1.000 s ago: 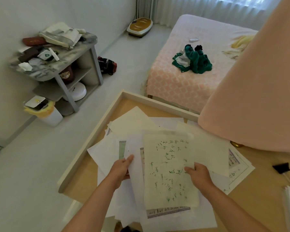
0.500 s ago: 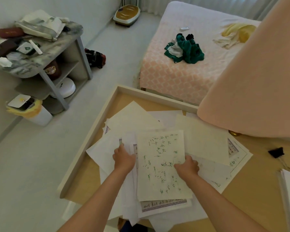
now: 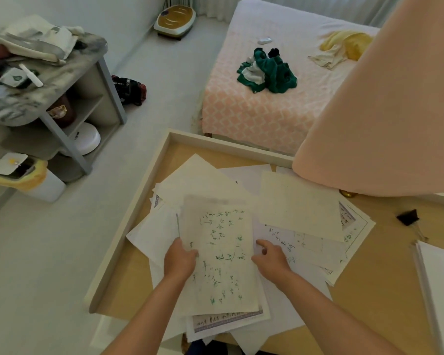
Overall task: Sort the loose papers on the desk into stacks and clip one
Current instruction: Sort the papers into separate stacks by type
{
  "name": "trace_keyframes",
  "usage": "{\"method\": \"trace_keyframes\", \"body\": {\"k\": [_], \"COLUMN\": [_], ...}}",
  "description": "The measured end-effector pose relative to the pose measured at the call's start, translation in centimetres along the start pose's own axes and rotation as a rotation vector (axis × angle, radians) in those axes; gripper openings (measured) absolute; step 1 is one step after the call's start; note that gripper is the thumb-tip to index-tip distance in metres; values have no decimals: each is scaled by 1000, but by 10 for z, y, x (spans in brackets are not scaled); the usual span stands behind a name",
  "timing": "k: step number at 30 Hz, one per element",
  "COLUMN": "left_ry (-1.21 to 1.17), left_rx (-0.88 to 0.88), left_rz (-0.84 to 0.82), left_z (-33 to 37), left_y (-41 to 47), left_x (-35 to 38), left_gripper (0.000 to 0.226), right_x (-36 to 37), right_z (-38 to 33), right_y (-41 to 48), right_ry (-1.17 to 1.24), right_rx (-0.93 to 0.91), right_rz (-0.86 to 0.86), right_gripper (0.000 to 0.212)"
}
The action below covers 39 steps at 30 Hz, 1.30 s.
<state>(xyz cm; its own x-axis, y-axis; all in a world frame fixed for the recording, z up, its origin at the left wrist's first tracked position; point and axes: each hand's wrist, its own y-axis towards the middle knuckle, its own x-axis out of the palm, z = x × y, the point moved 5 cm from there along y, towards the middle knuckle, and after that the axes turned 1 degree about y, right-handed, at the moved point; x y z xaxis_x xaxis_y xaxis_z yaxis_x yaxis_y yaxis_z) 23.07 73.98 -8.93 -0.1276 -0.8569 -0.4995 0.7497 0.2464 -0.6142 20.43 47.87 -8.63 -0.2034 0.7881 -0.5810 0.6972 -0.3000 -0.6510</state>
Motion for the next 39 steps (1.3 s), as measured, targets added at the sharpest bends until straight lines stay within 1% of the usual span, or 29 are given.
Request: {"method": "trace_keyframes", "body": {"k": [2,4,6,9,10,12,13,14,16,18,20,21,23,24,26,27,29,32,33,35,36,37,39], "left_ry": [128,142,80,-136,-202,-275,-288,-295,-289,-268,-277,-308,-400,-416,-373,-347,-335,-266,-238,-207,-201,-195,-170], "left_rx": [37,38,-9,-91,-108,-139,-149,-147,-107,-72,-49,-42,-47,-56,-104,-127,-172,-219,-206,-181,-174,-175,-162], "left_rz": [108,126,86,24,13,-6,-7,-11,-53,-97,-95,-62,30,83,182,211,215,145,127,114,112,108,88], "left_z": [-2,2,8,14,15,17,18,19,22,23,23,24,24,21,14,9,-1,-13,-15,-15,-16,-16,-11], "left_y": [-1,-6,-9,-7,-6,-5,-5,-5,-6,-10,-13,-15,-20,-21,-24,-25,-24,-25,-25,-28,-27,-28,-30], "left_x": [-7,-7,-5,-5,-7,-8,-8,-7,-2,3,5,3,1,1,2,3,10,21,23,25,25,25,23], "left_gripper": [41,52,52,38,40,50,53,51,38,32,35,35,31,33,46,52,52,51,50,44,42,40,30], "right_x": [-1,3,10,10,8,0,-6,-14,-39,-68,-95,-105,-114,-114,-109,-107,-104,-96,-94,-94,-99,-106,-126], "right_z": [-2,-5,-7,-9,-9,-7,-6,-5,-5,-3,4,7,14,18,24,25,25,20,18,17,16,13,-4], "right_y": [-1,-2,-3,-2,-1,3,6,11,22,36,54,63,80,86,93,94,92,85,81,76,74,72,64], "right_ry": [12,64,98,164,187,182,145,83,-86,-290,-459,-521,-600,-625,-681,-707,-730,-810,-844,-891,-862,-784,-481], "right_rx": [17,36,25,-18,-30,-65,-94,-138,-248,-334,-333,-309,-260,-243,-242,-262,-323,-444,-501,-533,-516,-472,-371], "right_rz": [55,67,20,-39,-61,-105,-108,-83,27,154,214,211,147,106,71,98,197,297,345,352,360,365,418], "right_gripper": [60,64,62,41,37,35,37,41,45,49,63,74,94,101,106,106,98,84,86,95,93,86,61]}}
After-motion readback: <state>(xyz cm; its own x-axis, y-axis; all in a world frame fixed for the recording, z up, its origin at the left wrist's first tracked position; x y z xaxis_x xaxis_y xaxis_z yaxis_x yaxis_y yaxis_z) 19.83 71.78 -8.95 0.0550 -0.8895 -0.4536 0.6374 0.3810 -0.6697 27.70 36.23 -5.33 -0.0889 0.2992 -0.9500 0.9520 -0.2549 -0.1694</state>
